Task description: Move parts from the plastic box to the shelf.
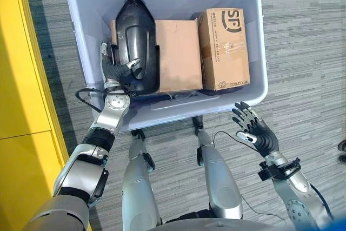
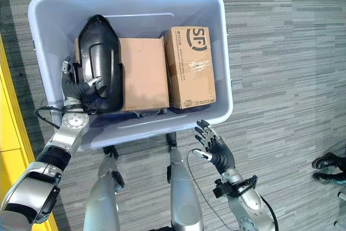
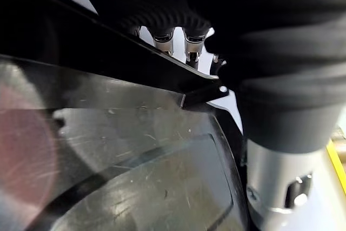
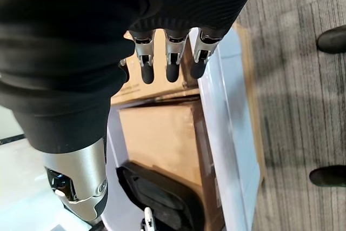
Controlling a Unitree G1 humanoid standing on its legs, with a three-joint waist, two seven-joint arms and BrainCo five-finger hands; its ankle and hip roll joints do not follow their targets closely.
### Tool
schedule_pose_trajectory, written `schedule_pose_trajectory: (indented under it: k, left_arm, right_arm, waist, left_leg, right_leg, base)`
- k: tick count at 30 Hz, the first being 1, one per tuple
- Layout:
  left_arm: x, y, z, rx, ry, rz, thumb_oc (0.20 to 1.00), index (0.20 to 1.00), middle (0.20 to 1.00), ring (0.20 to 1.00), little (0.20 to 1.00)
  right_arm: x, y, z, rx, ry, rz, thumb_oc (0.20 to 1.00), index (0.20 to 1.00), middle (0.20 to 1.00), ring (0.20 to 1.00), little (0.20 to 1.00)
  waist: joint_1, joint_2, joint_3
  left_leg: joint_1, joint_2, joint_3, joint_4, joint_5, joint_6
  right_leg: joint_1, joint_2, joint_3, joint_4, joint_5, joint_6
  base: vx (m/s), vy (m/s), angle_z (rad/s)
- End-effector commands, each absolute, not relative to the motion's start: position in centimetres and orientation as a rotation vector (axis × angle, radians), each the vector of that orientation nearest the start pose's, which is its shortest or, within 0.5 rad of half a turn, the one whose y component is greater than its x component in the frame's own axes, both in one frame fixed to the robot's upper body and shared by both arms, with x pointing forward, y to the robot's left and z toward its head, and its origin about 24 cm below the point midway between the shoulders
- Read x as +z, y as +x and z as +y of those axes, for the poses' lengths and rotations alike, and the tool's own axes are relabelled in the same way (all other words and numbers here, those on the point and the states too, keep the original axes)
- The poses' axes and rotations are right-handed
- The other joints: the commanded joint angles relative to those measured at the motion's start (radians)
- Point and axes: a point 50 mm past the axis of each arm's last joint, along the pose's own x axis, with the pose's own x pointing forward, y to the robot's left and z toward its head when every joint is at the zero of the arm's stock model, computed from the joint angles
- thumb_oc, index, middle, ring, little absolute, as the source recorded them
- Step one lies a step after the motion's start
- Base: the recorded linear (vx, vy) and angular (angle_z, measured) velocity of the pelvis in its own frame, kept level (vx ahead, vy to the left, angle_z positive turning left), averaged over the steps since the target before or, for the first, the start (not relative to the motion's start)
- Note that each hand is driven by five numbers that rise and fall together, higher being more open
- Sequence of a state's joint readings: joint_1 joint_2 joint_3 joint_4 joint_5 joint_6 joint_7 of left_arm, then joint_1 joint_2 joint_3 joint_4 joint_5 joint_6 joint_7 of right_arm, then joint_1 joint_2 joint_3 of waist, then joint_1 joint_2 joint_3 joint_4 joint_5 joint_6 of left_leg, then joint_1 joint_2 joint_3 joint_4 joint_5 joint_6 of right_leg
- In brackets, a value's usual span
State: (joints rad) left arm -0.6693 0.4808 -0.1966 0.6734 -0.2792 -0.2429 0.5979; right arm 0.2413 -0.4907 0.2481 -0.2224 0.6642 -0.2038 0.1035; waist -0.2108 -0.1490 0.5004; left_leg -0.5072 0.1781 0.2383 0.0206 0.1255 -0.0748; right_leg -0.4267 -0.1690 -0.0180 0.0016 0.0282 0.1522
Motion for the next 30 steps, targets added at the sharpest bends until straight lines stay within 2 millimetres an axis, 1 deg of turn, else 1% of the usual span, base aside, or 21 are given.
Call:
schedule_pose_trajectory:
  k: [1,5,9,16,17,18,24,30]
  left_arm:
    - [14.3,35.8,26.1,0.638,0.167,-0.299,1.000,1.000,1.000,1.000,1.000]
    - [13.9,36.2,25.9,0.632,0.179,-0.261,1.000,1.000,1.000,1.000,1.000]
    - [14.1,37.4,25.8,0.632,0.222,-0.196,1.000,1.000,1.000,1.000,1.000]
    - [14.3,38.4,25.7,0.631,0.270,-0.124,1.000,1.000,1.000,1.000,1.000]
    - [14.3,38.5,25.8,0.635,0.270,-0.111,0.391,0.391,0.391,0.391,0.391]
    - [14.3,38.6,25.7,0.640,0.258,-0.104,0.200,0.200,0.200,0.200,0.200]
    - [13.3,38.6,25.8,0.621,0.268,-0.040,0.200,0.200,0.200,0.200,0.200]
    - [11.9,38.1,25.7,0.595,0.278,-0.012,0.200,0.200,0.200,0.200,0.200]
  right_arm:
    - [6.7,19.2,-19.2,0.273,0.221,-0.101,1.000,1.000,1.000,1.000,1.000]
    - [6.8,19.2,-19.2,0.274,0.220,-0.097,1.000,1.000,1.000,1.000,1.000]
    - [6.8,19.2,-19.2,0.273,0.224,-0.094,1.000,1.000,1.000,1.000,1.000]
    - [6.8,19.2,-19.3,0.273,0.224,-0.094,1.000,1.000,1.000,1.000,1.000]
    - [6.8,19.2,-19.3,0.272,0.224,-0.094,1.000,1.000,1.000,1.000,1.000]
    - [6.8,19.2,-19.3,0.274,0.224,-0.091,1.000,1.000,1.000,1.000,1.000]
    - [6.9,19.2,-19.3,0.276,0.234,-0.092,1.000,1.000,1.000,1.000,1.000]
    - [6.7,19.0,-19.4,0.278,0.239,-0.079,1.000,1.000,1.000,1.000,1.000]
  waist:
    - [0.011,-0.017,-0.004]
    - [0.009,-0.020,0.001]
    - [-0.006,-0.027,0.004]
    - [-0.019,-0.035,0.008]
    - [-0.021,-0.036,0.008]
    - [-0.022,-0.037,0.009]
    - [-0.020,-0.032,0.015]
    - [-0.008,-0.016,0.005]
  left_leg:
    - [-0.020,0.101,-0.072,0.131,-0.064,-0.089]
    - [-0.030,0.101,-0.074,0.132,-0.063,-0.089]
    - [-0.049,0.100,-0.074,0.137,-0.064,-0.088]
    - [-0.074,0.101,-0.075,0.146,-0.067,-0.087]
    - [-0.079,0.102,-0.074,0.148,-0.068,-0.087]
    - [-0.082,0.102,-0.075,0.149,-0.068,-0.088]
    - [-0.095,0.097,-0.079,0.156,-0.070,-0.085]
    - [-0.072,0.092,-0.081,0.147,-0.071,-0.083]
  right_leg:
    - [-0.023,-0.068,-0.029,0.068,0.044,0.031]
    - [-0.031,-0.066,-0.030,0.070,0.045,0.031]
    - [-0.048,-0.062,-0.026,0.072,0.049,0.032]
    - [-0.073,-0.060,-0.020,0.075,0.055,0.033]
    - [-0.078,-0.059,-0.020,0.075,0.057,0.033]
    - [-0.079,-0.059,-0.021,0.074,0.058,0.033]
    - [-0.084,-0.060,-0.021,0.076,0.059,0.031]
    - [-0.066,-0.065,-0.022,0.077,0.051,0.031]
  base:
    - [0.00,0.000,0.00]
    - [0.00,0.000,0.00]
    - [0.00,0.000,0.00]
    - [0.00,0.000,0.00]
    - [0.00,0.000,0.00]
    - [0.00,0.000,0.00]
    - [0.00,0.000,0.00]
    - [0.00,0.000,0.00]
